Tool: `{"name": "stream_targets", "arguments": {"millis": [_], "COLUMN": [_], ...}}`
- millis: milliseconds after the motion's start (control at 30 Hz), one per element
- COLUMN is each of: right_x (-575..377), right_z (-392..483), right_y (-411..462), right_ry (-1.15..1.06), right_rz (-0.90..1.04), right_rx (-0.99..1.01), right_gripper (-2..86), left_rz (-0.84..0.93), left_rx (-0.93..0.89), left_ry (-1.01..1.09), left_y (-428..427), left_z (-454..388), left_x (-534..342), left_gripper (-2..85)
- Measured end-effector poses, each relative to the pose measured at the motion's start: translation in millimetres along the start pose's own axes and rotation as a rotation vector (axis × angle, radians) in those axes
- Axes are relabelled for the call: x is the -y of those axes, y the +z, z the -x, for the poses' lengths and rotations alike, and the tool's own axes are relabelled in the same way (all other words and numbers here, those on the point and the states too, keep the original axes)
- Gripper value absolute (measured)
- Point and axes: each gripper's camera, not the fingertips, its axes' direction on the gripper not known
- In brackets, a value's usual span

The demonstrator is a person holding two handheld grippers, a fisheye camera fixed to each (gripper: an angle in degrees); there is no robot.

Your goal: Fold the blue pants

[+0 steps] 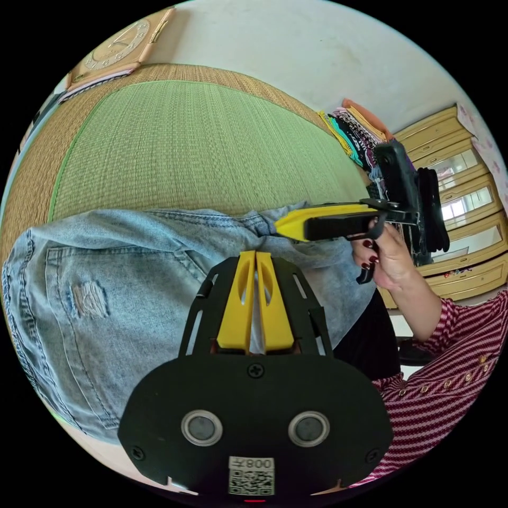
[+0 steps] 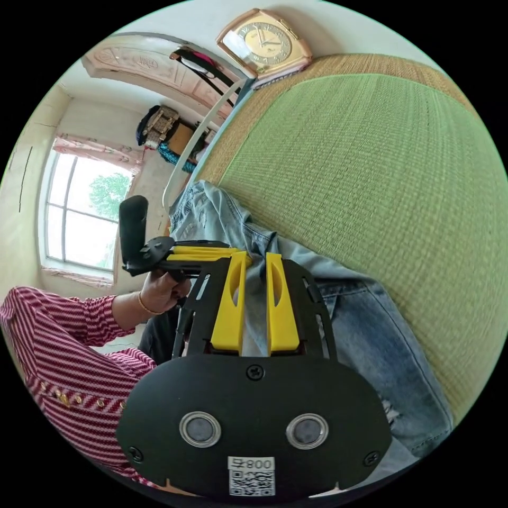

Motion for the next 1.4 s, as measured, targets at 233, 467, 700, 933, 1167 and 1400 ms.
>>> {"name": "stream_targets", "arguments": {"millis": [233,467,700,933,1167,1400], "right_x": [26.8,72.6,124.2,125.8,103.2,75.4], "right_z": [-21.7,1.6,-1.0,-20.3,-13.8,-25.0], "right_y": [15.2,-48.2,-31.6,-32.3,-42.6,-65.3], "right_ry": [0.084,-0.007,-0.049,-0.017,-0.031,0.002], "right_rz": [-0.003,-0.074,0.121,0.111,0.046,-0.036], "right_rx": [0.086,0.134,0.005,0.085,0.089,0.054], "right_gripper": [3.1,1.2,0.9,0.9,0.9,0.2], "left_rz": [-0.030,-0.046,0.006,-0.085,-0.135,-0.007], "left_rx": [-0.032,0.014,0.022,-0.071,-0.110,-0.169], "left_ry": [0.017,0.070,0.061,0.020,0.041,0.073], "left_y": [2.0,-6.2,2.7,-26.2,-53.7,-54.2], "left_z": [21.9,39.5,56.7,68.3,83.2,84.9], "left_x": [-1.1,-0.5,5.9,15.0,88.2,112.1], "left_gripper": [0.0,0.2,0.2,1.4,6.4,2.1]}}
